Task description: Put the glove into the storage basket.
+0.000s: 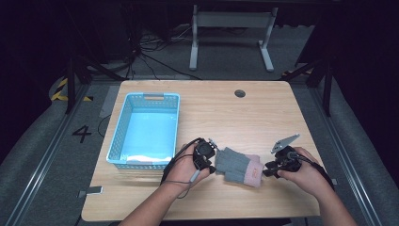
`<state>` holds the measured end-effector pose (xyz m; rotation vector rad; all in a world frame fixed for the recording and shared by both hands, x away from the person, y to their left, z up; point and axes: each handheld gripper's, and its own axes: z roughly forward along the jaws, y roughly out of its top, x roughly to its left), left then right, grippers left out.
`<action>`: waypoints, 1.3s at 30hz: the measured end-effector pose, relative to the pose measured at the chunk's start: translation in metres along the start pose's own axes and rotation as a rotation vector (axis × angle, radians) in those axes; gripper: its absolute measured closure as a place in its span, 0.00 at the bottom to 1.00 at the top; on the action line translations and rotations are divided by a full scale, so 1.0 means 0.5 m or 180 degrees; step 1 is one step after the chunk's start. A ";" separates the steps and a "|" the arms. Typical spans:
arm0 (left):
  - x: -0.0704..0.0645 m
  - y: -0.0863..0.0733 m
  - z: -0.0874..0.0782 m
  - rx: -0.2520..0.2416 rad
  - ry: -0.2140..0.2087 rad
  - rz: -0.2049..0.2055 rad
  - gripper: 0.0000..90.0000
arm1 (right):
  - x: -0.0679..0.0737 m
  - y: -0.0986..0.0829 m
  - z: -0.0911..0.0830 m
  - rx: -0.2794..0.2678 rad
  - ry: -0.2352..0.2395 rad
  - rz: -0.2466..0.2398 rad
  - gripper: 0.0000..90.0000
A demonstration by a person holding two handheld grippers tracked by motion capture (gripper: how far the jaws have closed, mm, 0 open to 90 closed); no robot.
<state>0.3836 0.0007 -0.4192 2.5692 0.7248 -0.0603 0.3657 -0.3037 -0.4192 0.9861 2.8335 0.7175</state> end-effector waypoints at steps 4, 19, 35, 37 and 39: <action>0.000 0.001 0.006 0.0016 -0.0024 -0.0013 0.73 | 0.001 0.001 -0.001 -0.0031 -0.0011 -0.0024 0.71; -0.004 0.012 0.047 0.0102 -0.0117 0.0050 0.73 | 0.002 0.000 0.004 -0.0027 0.0000 -0.0014 0.71; -0.021 0.022 0.035 -0.0021 -0.0081 0.0115 0.79 | 0.004 0.001 0.001 -0.0097 -0.0002 -0.0056 0.72; -0.019 0.023 0.042 -0.0006 -0.0078 0.0093 0.81 | 0.004 0.001 0.004 -0.0103 -0.0006 -0.0064 0.72; -0.020 0.025 0.043 -0.0005 -0.0088 0.0098 0.87 | 0.005 0.003 0.004 -0.0116 0.0000 -0.0087 0.73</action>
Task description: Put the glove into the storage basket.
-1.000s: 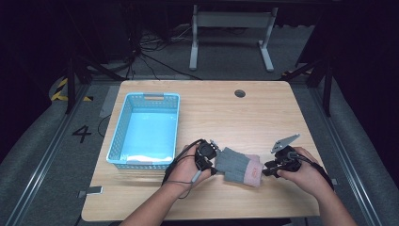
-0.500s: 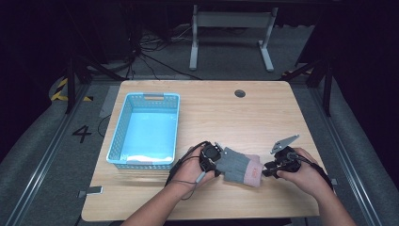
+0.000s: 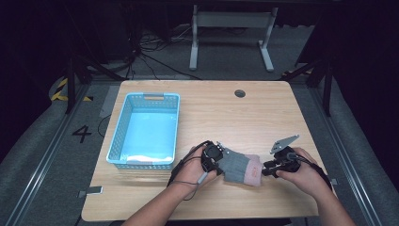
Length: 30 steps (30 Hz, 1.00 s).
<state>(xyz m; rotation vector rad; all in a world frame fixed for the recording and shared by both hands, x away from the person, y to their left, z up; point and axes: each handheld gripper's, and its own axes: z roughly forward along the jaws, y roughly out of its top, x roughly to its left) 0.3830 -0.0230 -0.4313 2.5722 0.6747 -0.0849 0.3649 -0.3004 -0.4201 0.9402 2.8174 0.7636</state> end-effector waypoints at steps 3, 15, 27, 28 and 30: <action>-0.004 0.002 -0.004 -0.0020 0.0038 -0.0007 0.94 | 0.003 0.003 -0.003 -0.0052 0.0035 -0.0009 0.76; -0.025 -0.003 -0.037 -0.0110 0.0046 0.0069 0.96 | 0.009 0.013 -0.032 -0.0184 0.0009 0.0009 0.97; -0.037 -0.012 -0.054 -0.0189 0.0072 0.0058 0.96 | -0.006 0.043 -0.042 -0.0364 -0.0142 0.0091 0.97; -0.037 -0.013 -0.053 -0.0181 0.0076 0.0047 0.96 | -0.008 0.046 -0.040 -0.0365 -0.0154 0.0124 0.97; -0.038 -0.012 -0.049 -0.0167 0.0072 0.0064 0.96 | -0.013 0.050 -0.034 -0.0372 -0.0178 0.0145 0.98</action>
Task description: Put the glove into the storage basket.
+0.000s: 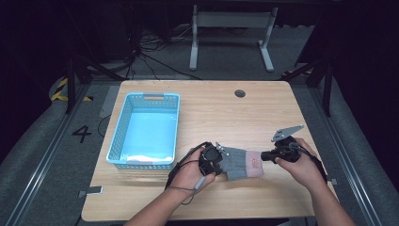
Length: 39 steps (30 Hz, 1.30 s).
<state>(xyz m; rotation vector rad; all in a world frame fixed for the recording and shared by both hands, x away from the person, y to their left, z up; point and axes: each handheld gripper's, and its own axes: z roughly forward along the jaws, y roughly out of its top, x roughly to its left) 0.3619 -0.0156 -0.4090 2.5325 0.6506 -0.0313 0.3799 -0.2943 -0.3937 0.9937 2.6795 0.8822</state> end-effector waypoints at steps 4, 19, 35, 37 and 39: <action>-0.001 0.001 0.007 0.0037 -0.0013 0.0013 0.96 | -0.006 0.002 0.013 0.0070 -0.0026 0.0015 0.98; 0.018 -0.001 0.042 0.0081 0.0029 -0.0048 0.95 | -0.021 -0.012 0.051 0.0256 -0.0083 0.0074 0.97; 0.028 -0.007 -0.008 -0.0047 0.0077 -0.0107 0.60 | -0.010 -0.024 0.005 0.0268 -0.0303 -0.0075 0.77; 0.027 -0.005 -0.015 -0.0083 0.0095 -0.0116 0.59 | -0.008 -0.024 -0.001 0.0255 -0.0296 -0.0067 0.76; 0.026 -0.004 -0.021 -0.0096 0.0106 -0.0114 0.59 | -0.006 -0.024 -0.007 0.0243 -0.0297 -0.0031 0.75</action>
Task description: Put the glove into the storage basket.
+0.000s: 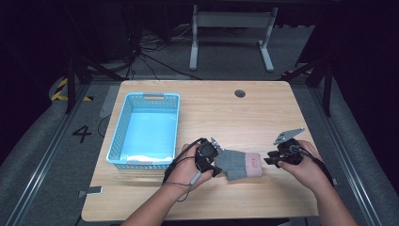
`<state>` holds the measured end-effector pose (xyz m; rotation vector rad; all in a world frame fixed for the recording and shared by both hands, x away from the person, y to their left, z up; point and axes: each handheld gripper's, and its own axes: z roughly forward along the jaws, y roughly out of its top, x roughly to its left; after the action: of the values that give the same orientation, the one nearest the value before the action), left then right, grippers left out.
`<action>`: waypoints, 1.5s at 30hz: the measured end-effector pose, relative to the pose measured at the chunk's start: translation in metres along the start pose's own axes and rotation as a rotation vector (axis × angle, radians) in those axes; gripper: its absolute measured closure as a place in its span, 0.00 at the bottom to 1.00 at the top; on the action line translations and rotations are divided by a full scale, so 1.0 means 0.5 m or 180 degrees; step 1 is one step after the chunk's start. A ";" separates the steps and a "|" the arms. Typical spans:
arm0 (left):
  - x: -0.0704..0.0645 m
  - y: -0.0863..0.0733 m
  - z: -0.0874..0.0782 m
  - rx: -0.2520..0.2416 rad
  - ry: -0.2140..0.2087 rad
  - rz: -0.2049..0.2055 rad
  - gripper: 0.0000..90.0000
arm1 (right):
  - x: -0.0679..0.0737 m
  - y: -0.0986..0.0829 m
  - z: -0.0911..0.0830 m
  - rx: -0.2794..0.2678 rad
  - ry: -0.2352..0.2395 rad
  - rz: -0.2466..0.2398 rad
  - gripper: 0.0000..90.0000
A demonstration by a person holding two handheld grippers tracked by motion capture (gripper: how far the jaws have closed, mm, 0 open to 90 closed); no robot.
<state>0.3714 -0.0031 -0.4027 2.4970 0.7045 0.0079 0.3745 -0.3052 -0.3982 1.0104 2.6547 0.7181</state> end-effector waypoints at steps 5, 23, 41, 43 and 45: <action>-0.003 0.008 -0.013 -0.0053 -0.0037 0.0022 0.58 | -0.001 -0.002 -0.011 -0.0028 0.0045 0.0029 0.75; -0.007 0.087 0.021 -0.0121 -0.0233 0.0019 0.43 | -0.016 -0.014 -0.032 -0.0130 0.0053 0.0178 0.72; 0.002 0.125 0.119 0.0076 -0.0226 0.0144 0.35 | -0.016 -0.015 -0.034 -0.0291 0.0118 0.0162 0.69; 0.001 0.126 0.124 0.0114 -0.0183 0.0165 0.34 | -0.016 -0.015 -0.034 -0.0300 0.0140 0.0180 0.68; -0.001 0.126 0.129 0.0160 -0.0111 0.0185 0.32 | -0.015 -0.015 -0.033 -0.0302 0.0145 0.0180 0.68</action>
<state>0.4111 -0.0807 -0.4262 2.5585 0.6251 -0.0324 0.3700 -0.3213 -0.3877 1.0595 2.6116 0.8804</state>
